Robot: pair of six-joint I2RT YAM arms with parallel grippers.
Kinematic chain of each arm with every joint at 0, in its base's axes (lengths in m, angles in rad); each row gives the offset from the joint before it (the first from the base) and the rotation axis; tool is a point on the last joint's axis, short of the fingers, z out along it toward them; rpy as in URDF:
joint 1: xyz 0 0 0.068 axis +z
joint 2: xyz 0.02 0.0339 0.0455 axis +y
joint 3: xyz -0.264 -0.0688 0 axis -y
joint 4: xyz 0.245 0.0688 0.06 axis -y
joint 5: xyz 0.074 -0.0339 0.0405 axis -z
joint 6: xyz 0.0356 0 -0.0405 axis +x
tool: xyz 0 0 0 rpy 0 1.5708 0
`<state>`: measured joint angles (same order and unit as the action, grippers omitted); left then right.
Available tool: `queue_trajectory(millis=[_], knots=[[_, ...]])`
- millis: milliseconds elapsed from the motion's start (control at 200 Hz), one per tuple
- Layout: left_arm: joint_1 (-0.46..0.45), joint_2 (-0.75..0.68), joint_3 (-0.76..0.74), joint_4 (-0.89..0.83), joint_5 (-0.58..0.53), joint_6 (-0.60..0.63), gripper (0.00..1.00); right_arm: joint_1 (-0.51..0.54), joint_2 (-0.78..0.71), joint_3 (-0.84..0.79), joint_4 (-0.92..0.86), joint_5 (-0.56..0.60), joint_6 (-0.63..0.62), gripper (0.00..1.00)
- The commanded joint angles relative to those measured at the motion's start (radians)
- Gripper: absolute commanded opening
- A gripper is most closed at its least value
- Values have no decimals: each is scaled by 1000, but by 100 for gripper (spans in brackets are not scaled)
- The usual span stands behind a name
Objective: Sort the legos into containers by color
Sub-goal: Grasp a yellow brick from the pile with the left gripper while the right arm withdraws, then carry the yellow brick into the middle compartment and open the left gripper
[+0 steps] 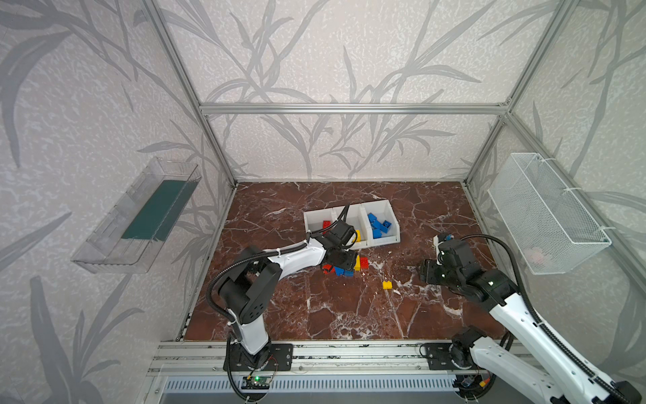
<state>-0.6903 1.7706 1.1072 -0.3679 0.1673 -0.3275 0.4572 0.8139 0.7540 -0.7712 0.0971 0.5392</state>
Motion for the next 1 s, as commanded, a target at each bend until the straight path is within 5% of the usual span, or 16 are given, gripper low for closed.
queue_trajectory(millis=[0, 995], knots=[[-3, 16, 31, -43, -20, 21, 56, 1, -15, -7, -19, 16, 23, 67], [-37, 80, 86, -66, -63, 47, 32, 1, -37, -22, -38, 24, 36, 66]])
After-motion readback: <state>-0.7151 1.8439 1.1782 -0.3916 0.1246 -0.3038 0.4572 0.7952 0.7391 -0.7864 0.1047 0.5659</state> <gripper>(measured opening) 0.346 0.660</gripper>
